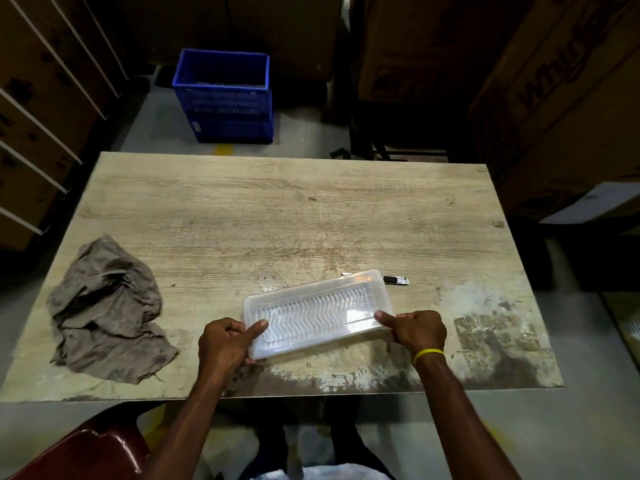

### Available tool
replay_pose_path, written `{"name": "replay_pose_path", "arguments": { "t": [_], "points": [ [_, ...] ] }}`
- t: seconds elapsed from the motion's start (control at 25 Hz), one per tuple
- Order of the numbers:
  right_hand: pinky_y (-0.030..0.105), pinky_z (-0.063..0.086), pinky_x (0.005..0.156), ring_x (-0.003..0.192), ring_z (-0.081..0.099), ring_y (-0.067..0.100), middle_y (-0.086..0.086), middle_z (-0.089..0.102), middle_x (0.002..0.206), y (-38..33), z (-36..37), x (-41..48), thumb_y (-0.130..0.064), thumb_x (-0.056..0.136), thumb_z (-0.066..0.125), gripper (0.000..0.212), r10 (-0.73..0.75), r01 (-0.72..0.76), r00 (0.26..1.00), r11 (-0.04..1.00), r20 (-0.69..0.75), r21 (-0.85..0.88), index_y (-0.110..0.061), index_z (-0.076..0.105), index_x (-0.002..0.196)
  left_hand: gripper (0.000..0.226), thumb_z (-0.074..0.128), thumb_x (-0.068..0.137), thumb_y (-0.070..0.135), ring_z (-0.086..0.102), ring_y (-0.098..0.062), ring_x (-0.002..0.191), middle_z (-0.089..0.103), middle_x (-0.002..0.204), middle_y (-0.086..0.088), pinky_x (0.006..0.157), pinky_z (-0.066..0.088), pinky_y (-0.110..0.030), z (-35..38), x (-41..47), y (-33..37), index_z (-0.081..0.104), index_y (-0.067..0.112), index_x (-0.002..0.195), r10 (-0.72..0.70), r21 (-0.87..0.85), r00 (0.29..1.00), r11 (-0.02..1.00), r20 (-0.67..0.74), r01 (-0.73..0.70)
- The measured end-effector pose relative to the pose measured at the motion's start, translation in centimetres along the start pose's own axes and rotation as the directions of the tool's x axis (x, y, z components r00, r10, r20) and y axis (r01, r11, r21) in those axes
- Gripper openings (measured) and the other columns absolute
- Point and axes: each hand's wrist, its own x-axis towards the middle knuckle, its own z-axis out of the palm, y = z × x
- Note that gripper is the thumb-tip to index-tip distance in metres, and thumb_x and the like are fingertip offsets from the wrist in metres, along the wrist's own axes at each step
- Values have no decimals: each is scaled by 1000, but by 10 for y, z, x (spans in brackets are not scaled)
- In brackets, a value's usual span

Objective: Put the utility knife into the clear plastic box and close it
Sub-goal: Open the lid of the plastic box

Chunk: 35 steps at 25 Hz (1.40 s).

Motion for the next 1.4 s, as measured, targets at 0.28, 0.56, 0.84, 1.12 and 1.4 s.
{"name": "replay_pose_path", "arguments": {
  "t": [0.28,0.56,0.84,1.12,1.4],
  "points": [
    [32,53,66,53,68,27,9,69,49,3,1,-5,-53,61,88,56,-119,116,993,987,-25,-108,-1,70,51,49,93,66,40,73,-28,53,74,67,-13,55,65,-46,-4,-18,1,70,-2,78,-71,-54,995,996,63,74],
    [38,58,73,59,70,29,6,68,46,4,3,-5,-57,59,87,57,-115,112,993,989,-26,-101,-5,68,47,51,89,71,40,67,-29,48,72,57,-17,60,64,-43,-4,-48,-16,70,-7,66,-226,-165,965,955,133,246],
    [38,58,71,59,70,30,6,70,51,9,6,0,-58,58,88,54,-149,143,988,983,-39,-118,-7,70,52,49,83,77,46,50,-20,36,59,45,-8,45,46,-30,6,-52,-17,63,4,62,-177,-78,984,981,18,178],
    [29,48,67,69,71,25,3,73,62,14,9,5,-55,57,90,47,-165,162,985,985,-41,-63,-12,71,59,114,81,66,65,43,-33,142,39,158,-12,113,40,-45,-1,-57,28,31,14,155,444,599,894,703,53,-384],
    [42,62,76,68,76,27,8,77,73,21,12,-3,-52,48,93,53,14,-28,997,982,74,187,-17,69,80,155,73,51,85,4,-33,158,4,171,-18,128,2,-48,116,-50,101,1,1,160,385,604,631,206,674,-770]
  ]
}}
